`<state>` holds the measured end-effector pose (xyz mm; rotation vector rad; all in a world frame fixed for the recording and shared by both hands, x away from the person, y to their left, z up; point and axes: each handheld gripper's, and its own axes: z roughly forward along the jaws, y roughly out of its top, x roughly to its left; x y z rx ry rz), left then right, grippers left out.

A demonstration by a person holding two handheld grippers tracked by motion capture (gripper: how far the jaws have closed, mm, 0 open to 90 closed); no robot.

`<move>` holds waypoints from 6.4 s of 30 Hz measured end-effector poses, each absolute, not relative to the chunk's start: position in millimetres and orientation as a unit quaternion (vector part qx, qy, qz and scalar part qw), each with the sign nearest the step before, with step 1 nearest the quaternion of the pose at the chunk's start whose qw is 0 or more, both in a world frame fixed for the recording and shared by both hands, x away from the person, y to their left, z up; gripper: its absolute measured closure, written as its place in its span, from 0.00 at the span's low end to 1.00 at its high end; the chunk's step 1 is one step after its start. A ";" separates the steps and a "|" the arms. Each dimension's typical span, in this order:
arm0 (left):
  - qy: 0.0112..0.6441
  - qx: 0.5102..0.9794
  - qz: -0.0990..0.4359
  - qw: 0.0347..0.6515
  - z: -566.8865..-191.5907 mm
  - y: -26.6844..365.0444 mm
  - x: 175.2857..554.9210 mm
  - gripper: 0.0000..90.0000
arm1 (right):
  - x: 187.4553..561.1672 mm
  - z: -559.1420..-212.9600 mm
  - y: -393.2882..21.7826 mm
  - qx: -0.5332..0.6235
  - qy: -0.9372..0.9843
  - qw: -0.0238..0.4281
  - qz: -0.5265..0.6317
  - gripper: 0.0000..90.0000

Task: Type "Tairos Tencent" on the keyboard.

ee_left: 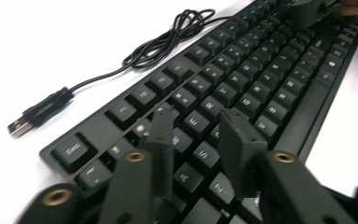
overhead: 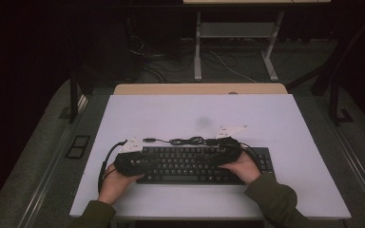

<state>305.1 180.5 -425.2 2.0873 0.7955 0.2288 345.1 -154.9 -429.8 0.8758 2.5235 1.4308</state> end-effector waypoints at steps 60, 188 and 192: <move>0.311 0.852 0.054 0.417 -433.5 169.1 308.9 0.99 | 345.0 -430.6 -154.1 0.292 0.832 0.057 0.468 0.25; 0.293 0.841 0.083 0.447 -430.1 135.2 306.5 0.24 | 328.9 -423.6 -178.8 0.264 0.843 0.017 0.468 0.95; 0.295 0.840 0.082 0.448 -430.2 134.7 307.7 0.23 | 325.9 -423.0 -184.8 0.255 0.848 0.011 0.465 0.99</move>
